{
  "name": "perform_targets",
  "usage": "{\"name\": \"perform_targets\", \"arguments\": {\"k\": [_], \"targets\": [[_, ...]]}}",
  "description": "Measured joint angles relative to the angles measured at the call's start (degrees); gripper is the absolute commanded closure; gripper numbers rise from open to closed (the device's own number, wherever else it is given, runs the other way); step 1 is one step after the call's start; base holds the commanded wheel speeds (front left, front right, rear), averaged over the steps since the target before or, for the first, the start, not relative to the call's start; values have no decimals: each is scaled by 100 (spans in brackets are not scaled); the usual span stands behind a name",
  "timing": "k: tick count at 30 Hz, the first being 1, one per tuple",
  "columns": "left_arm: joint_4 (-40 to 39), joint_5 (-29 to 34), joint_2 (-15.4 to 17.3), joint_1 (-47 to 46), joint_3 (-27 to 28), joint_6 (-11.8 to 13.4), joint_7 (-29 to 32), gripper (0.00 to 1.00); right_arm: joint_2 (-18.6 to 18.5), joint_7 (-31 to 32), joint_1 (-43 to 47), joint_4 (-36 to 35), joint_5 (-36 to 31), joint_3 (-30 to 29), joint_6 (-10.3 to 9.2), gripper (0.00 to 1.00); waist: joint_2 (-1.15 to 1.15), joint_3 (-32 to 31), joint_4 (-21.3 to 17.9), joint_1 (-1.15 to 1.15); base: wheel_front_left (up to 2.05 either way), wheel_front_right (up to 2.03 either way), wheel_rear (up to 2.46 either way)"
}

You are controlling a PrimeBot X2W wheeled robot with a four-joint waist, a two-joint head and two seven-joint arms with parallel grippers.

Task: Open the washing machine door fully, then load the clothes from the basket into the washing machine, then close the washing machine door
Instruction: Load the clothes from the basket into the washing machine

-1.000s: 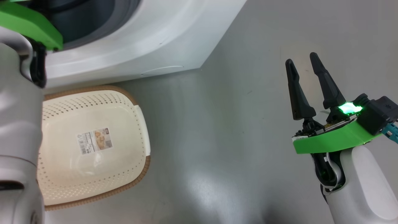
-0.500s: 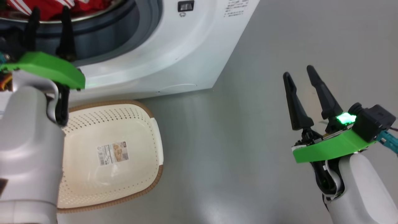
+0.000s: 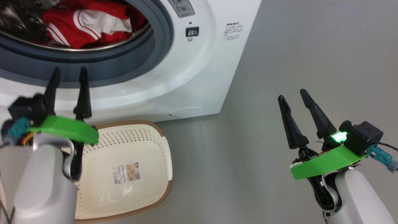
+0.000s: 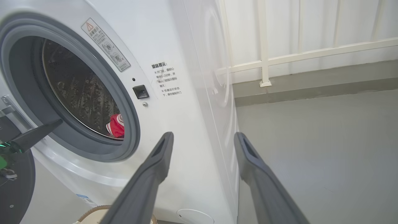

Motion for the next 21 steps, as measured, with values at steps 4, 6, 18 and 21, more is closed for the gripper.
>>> {"name": "perform_targets", "arguments": {"k": [4, 6, 18, 21], "targets": [[-338, -13, -30, 556, 49, 3, 1, 0, -29, 0, 86, 35, 8, 41, 0, 0, 0, -236, 41, 0, 0, 0, 0], [-510, -36, -38, 814, 80, 10, 1, 0, -43, 0, 122, 75, 9, 55, 0, 0, 0, -352, 64, 0, 0, 0, 0], [-1326, -100, -137, 2015, 276, 62, 1, 0, -140, 0, 483, 196, 120, 99, 0, 0, 0, -964, 267, 0, 0, 0, 0], [-1478, -99, -157, 2224, 283, 62, 1, 0, -156, 0, 547, 197, 126, 99, 0, 0, 0, -1058, 330, 0, 0, 0, 0]]}}
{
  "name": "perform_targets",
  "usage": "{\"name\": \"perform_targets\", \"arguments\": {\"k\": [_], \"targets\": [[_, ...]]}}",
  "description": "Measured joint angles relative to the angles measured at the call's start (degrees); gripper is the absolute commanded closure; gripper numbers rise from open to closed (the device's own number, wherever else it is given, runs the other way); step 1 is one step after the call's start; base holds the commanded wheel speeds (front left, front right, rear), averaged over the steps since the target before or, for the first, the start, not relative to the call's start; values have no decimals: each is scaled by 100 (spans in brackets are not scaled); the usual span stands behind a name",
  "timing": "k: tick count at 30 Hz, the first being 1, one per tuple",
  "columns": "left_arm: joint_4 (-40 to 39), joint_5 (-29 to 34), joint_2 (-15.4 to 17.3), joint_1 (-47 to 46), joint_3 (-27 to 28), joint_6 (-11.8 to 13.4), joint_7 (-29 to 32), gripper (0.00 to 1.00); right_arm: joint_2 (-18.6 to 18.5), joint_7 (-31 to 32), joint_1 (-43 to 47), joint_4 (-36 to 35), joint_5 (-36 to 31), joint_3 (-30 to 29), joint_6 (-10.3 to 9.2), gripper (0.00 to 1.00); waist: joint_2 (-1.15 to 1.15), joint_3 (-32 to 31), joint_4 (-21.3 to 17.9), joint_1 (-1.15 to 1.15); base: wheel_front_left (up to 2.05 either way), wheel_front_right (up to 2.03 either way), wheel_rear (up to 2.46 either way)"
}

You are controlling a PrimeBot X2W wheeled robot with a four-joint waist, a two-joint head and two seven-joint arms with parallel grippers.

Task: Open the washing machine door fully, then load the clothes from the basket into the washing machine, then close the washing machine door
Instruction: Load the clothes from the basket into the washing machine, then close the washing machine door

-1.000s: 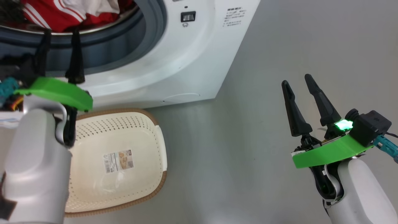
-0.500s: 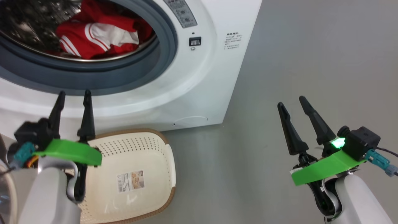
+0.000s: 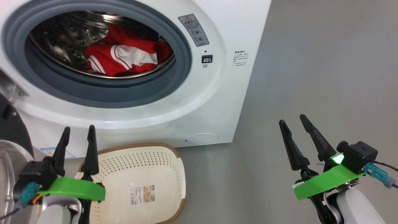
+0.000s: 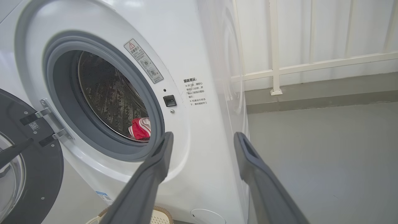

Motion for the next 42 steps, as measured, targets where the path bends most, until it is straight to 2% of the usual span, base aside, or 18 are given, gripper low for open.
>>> {"name": "perform_targets", "arguments": {"k": [19, 42], "targets": [[-1084, 125, -302, 1244, 398, 125, 0, 0, -97, 0, 160, 20, 0, -10, 0, 0, 0, -302, 177, 0, 0, 0, 0], [-1195, 224, -414, 1377, 578, 32, 0, 0, -137, 0, 165, 99, 33, -29, 0, 0, 0, -339, 166, 0, 0, 0, 0]]}}
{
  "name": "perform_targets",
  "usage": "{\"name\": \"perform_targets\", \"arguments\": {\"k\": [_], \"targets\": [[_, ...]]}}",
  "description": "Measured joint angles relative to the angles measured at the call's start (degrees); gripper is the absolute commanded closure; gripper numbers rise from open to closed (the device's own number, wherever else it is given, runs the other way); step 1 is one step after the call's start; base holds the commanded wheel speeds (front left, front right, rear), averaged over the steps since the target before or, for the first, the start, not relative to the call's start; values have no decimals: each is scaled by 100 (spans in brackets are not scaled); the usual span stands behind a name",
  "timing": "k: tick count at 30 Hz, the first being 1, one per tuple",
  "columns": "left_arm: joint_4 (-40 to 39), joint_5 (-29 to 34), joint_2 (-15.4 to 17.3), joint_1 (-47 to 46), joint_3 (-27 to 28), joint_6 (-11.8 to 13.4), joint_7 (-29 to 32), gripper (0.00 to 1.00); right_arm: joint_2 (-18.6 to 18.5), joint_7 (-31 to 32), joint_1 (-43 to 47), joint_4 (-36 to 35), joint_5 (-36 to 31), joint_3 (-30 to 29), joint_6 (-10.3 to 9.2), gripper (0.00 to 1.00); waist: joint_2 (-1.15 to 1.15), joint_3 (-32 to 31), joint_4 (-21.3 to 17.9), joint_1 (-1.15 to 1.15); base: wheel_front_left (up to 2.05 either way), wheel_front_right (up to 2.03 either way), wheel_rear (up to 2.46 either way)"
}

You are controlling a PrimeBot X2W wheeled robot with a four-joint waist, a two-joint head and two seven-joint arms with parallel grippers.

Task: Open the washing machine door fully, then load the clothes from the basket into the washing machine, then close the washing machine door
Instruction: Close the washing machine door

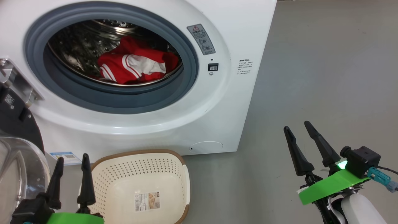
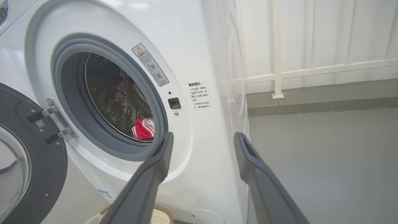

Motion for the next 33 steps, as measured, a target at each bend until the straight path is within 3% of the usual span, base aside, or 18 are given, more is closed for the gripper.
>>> {"name": "perform_targets", "arguments": {"k": [33], "targets": [[30, 34, -41, 1, 58, -94, 0, 0, -16, 0, 83, 53, -7, 1, 0, 0, 0, -79, -26, 0, -4, 4, 0]]}}
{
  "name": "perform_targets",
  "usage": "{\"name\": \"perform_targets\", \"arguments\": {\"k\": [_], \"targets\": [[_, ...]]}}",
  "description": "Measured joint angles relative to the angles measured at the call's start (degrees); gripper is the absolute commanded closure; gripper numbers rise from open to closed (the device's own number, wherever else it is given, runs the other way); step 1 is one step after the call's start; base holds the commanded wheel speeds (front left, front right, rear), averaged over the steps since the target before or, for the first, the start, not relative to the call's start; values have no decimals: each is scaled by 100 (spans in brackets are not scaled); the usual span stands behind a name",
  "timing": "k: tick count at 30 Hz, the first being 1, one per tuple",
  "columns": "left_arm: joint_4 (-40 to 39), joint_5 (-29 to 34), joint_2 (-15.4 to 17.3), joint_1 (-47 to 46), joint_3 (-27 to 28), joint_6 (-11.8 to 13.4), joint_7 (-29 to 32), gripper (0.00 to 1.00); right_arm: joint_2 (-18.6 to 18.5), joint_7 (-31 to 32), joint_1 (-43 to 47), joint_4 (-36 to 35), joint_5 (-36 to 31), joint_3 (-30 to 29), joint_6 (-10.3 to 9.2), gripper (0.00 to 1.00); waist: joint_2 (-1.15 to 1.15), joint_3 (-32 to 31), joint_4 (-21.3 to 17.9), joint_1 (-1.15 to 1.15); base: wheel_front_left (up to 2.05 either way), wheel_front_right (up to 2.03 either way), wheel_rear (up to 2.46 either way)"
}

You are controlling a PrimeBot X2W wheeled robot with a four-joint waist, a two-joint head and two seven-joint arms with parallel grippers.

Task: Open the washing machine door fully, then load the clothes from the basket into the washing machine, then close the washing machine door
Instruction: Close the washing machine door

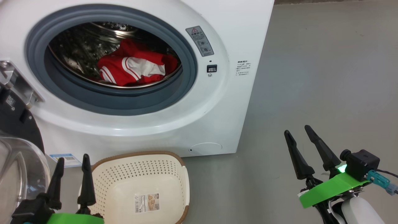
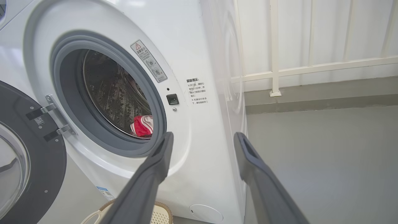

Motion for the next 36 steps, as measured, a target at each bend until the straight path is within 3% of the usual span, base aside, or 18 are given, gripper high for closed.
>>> {"name": "perform_targets", "arguments": {"k": [20, 36], "targets": [[-14, -3, -2, 0, -10, -5, 0, 0, 0, 0, 0, -21, 0, -42, 0, 0, 0, 87, 38, 0, -149, 149, 0], [-12, -3, -2, -1, -10, -5, 0, 0, 1, 0, 0, -22, -1, -58, 0, 0, 0, 98, 49, 0, -21, 21, 0]]}}
